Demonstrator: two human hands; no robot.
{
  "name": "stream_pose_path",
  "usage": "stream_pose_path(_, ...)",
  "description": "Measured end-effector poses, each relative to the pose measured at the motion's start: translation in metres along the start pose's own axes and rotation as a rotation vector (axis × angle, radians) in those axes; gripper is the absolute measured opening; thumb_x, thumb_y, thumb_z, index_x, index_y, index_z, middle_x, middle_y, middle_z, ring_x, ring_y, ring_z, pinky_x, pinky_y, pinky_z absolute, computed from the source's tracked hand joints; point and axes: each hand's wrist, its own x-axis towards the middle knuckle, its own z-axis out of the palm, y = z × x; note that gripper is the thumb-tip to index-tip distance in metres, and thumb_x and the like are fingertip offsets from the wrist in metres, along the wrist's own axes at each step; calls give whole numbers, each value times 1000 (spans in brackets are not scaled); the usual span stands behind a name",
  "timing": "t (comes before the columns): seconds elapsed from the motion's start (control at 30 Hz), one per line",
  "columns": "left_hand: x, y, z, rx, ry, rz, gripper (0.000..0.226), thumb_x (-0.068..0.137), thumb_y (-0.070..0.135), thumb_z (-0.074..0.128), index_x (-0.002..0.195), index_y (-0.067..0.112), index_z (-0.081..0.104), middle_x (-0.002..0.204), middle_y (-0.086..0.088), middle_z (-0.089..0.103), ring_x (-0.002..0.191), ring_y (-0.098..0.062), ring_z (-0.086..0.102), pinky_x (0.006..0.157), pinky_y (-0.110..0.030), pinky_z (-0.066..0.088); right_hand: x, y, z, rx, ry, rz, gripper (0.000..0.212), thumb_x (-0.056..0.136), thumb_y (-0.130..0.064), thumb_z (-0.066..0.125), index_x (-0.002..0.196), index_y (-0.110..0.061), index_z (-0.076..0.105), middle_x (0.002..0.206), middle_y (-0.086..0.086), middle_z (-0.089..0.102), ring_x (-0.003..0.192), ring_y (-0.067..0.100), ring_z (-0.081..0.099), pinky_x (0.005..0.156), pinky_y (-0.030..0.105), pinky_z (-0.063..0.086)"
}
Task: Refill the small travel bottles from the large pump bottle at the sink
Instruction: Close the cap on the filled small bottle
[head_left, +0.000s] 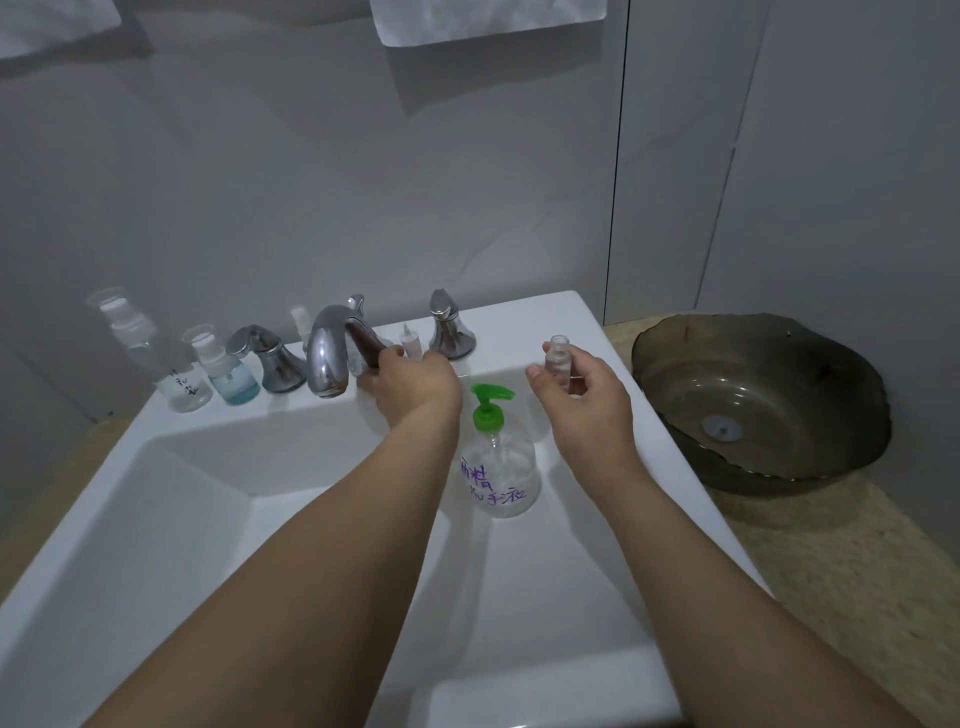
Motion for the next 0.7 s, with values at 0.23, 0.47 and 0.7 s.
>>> stream_pose_path(0.23, -1, 1, 6, 13, 59, -8, 31, 94, 28, 51, 121, 18, 62, 137, -12, 35, 108, -36, 57, 95, -34, 41, -2, 0, 0, -21, -16, -11, 15, 89, -30, 67, 99, -18, 68, 100, 1, 63, 89, 12, 58, 81, 24, 47)
stream_pose_path(0.47, -17, -19, -13, 77, 57, 94, 33, 94, 31, 48, 122, 15, 58, 133, -10, 39, 114, -33, 50, 94, -41, 40, -14, 0, -3, -124, -23, -19, 10, 90, -29, 65, 95, -21, 65, 92, -3, 57, 83, 8, 55, 76, 24, 42)
stream_pose_path(0.7, -41, -46, -57, 113, -189, 282, 20, 92, 31, 46, 83, 13, 52, 83, -3, 57, 78, -26, 55, 76, -39, 47, -49, -24, -4, -321, -10, -104, 29, 92, -31, 62, 119, -22, 63, 101, -3, 56, 94, 16, 55, 86, 31, 46)
